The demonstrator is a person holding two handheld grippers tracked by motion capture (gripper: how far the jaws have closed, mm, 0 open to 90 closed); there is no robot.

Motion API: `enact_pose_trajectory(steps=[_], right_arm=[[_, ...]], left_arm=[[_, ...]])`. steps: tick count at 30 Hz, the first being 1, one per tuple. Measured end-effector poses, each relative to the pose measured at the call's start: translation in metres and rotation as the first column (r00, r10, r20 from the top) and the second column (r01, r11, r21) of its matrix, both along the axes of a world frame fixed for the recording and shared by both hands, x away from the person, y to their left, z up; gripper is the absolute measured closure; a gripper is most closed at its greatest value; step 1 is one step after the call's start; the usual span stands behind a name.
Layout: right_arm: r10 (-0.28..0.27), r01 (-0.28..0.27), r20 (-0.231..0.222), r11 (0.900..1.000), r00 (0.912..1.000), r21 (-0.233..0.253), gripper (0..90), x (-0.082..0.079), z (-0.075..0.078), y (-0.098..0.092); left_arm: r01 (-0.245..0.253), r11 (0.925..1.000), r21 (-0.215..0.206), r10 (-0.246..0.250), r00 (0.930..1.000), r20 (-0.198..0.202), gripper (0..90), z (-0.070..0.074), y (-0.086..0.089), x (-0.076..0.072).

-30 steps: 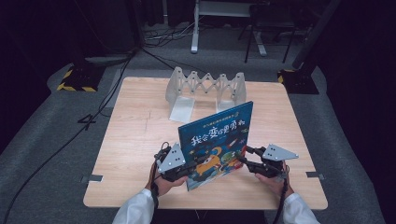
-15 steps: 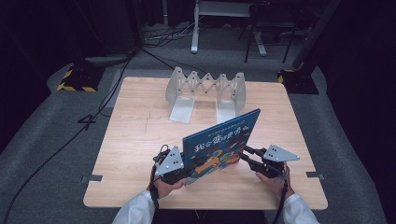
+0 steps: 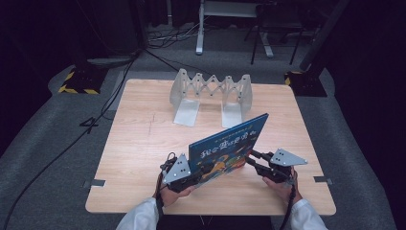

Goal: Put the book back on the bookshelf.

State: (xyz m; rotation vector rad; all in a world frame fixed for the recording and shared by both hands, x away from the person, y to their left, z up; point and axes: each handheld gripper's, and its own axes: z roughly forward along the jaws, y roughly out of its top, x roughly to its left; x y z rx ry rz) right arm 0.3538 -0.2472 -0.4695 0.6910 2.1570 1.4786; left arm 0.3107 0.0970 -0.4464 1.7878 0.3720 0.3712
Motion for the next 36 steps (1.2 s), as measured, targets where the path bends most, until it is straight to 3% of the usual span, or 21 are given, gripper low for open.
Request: enact_pose_trajectory(steps=[3, 8, 10, 12, 15, 17, 23, 24, 29, 36], right_arm=[[0.001, -0.001, 0.001, 1.000, 1.0000, -0.002, 65.3, 0.000, 0.000, 0.000], [-0.035, 0.034, -0.025, 0.999, 0.9991, -0.036, 43.5, 0.001, -0.002, 0.001], [-0.025, 0.022, -0.064, 0.999, 0.9976, -0.048, 37.2, 0.000, -0.003, -0.003], [-0.020, 0.011, -0.089, 0.996, 0.9959, -0.090, 32.6, -0.004, -0.007, -0.012], [-0.031, 0.012, -0.171, 0.994, 0.9848, -0.111, 23.8, -0.009, -0.011, -0.031], [-0.056, 0.035, -0.218, 0.995, 0.9744, -0.097, 22.2, -0.012, -0.013, -0.045], [-0.127, 0.093, -0.248, 0.985, 0.9603, -0.147, 19.5, -0.024, -0.018, -0.073], [-0.161, 0.118, -0.243, 0.976, 0.9564, -0.184, 19.6, -0.027, -0.020, -0.077], [-0.200, 0.147, -0.249, 0.965, 0.9476, -0.219, 22.5, -0.032, -0.025, -0.086], [-0.243, 0.174, -0.268, 0.951, 0.9322, -0.257, 19.6, -0.034, -0.034, -0.094]], left_arm=[[0.002, 1.0000, -0.008, -0.002, 1.0000, -0.007, 81.8, 0.000, 0.000, 0.001], [0.005, 0.9999, -0.012, -0.005, 0.9999, -0.010, 82.6, 0.000, 0.000, 0.005], [0.004, 1.0000, -0.009, -0.004, 1.0000, -0.005, 82.7, 0.000, -0.001, 0.006], [-0.001, 0.9999, -0.012, 0.001, 0.9999, -0.014, 82.7, 0.000, -0.001, 0.009], [-0.010, 0.9998, -0.017, 0.010, 0.9997, -0.023, 82.6, 0.000, 0.001, 0.013], [-0.018, 0.9996, -0.021, 0.018, 0.9996, -0.023, 82.5, 0.000, 0.001, 0.014], [-0.028, 0.9992, -0.027, 0.027, 0.9989, -0.037, 82.7, 0.000, 0.002, 0.019], [-0.030, 0.9992, -0.028, 0.029, 0.9989, -0.036, 82.6, 0.000, 0.002, 0.020], [-0.039, 0.9985, -0.039, 0.037, 0.9981, -0.049, 82.5, -0.001, 0.004, 0.025], [-0.044, 0.9981, -0.042, 0.042, 0.9976, -0.054, 82.1, -0.001, 0.007, 0.030]])
